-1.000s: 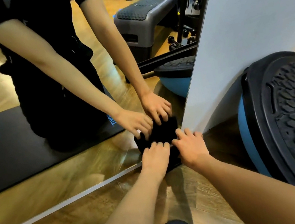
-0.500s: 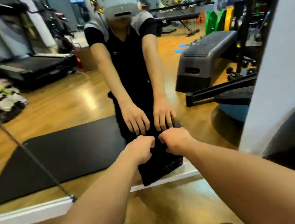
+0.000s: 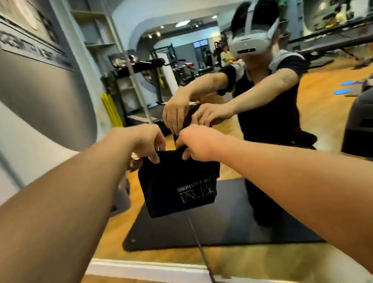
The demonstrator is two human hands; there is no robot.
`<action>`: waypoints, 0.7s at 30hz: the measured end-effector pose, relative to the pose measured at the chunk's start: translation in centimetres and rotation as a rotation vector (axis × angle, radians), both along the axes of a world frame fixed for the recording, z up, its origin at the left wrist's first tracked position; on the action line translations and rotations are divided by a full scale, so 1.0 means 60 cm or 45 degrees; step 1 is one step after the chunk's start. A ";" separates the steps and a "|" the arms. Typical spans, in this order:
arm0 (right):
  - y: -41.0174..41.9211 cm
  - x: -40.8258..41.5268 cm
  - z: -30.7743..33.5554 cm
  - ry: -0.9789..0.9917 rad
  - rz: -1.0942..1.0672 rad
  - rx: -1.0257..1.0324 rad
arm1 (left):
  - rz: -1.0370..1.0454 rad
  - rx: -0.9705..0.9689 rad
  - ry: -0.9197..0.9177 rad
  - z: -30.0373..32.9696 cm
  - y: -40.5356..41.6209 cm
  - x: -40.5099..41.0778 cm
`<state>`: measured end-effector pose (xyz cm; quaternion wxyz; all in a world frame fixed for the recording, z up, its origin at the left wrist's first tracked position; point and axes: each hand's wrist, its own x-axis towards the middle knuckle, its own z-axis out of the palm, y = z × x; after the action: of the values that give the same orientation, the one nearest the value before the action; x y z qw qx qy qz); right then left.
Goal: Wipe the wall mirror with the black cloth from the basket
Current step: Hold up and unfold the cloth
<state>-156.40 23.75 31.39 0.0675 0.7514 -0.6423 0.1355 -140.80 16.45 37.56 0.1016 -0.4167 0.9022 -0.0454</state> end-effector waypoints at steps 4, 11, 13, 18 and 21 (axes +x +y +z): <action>-0.106 0.108 0.158 -0.038 0.189 -0.060 | 0.255 -0.041 0.063 0.146 -0.065 0.105; -0.214 0.237 0.392 0.030 0.398 -0.037 | 0.599 -0.180 0.211 0.328 -0.102 0.258; -0.231 0.252 0.435 0.026 0.455 -0.015 | 0.666 -0.213 0.225 0.369 -0.101 0.277; -0.246 0.259 0.527 0.019 0.587 -0.033 | 0.792 -0.283 0.286 0.465 -0.067 0.288; -0.240 0.259 0.576 0.054 0.665 -0.076 | 0.863 -0.316 0.322 0.507 -0.035 0.283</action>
<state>-140.88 9.36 65.96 0.0657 0.8920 -0.4207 0.1516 -123.82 14.34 68.00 -0.0525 -0.7030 0.7062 -0.0663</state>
